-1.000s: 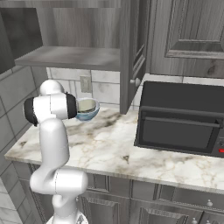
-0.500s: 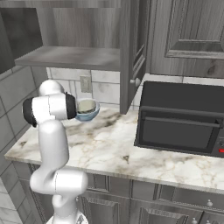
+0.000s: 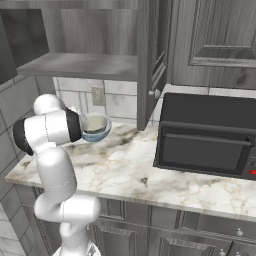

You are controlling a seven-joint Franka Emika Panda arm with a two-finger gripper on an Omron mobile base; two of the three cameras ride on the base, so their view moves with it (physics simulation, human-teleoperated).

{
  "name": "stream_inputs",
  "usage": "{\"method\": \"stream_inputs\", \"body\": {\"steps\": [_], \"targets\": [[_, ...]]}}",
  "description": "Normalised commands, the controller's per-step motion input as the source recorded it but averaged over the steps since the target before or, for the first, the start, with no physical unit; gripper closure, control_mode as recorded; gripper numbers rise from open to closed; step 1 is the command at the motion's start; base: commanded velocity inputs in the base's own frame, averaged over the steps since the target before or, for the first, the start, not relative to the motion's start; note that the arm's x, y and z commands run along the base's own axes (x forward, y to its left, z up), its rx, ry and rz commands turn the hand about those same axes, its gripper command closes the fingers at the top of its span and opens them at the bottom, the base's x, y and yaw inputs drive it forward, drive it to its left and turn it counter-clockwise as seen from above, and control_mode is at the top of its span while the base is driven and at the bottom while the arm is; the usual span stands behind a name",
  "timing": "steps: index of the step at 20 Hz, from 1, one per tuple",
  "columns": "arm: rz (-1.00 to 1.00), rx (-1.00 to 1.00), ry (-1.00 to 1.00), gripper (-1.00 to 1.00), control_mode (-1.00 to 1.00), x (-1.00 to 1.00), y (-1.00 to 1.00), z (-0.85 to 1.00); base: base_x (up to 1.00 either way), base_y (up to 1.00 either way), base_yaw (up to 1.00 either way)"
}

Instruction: Pick up the bowls on the counter and stack them on top of one another in the open cabinet. Place the smaller bowl on top of the larger bowl.

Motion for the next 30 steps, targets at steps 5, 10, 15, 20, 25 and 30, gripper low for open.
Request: {"method": "stream_inputs", "body": {"steps": [5,10,15,20,25,30], "targets": [[0.0,0.0,-0.04,1.0,-1.0,-0.26,-0.09,0.35,0.0,0.0,0.0],[0.0,0.0,-0.01,1.0,-1.0,-0.3,-0.22,0.3,0.0,0.0,0.0],[0.0,0.0,0.0,1.0,-1.0,-0.48,-0.11,0.34,0.0,0.0,0.0],[0.0,0.0,0.0,1.0,-1.0,-0.54,-0.12,0.34,0.0,0.0,0.0],[0.0,0.0,0.0,1.0,-1.0,-0.55,-0.15,0.37,0.0,0.0,0.0],[0.0,0.0,0.0,1.0,-1.0,-0.56,-0.1,0.36,0.0,0.0,0.0]]}}
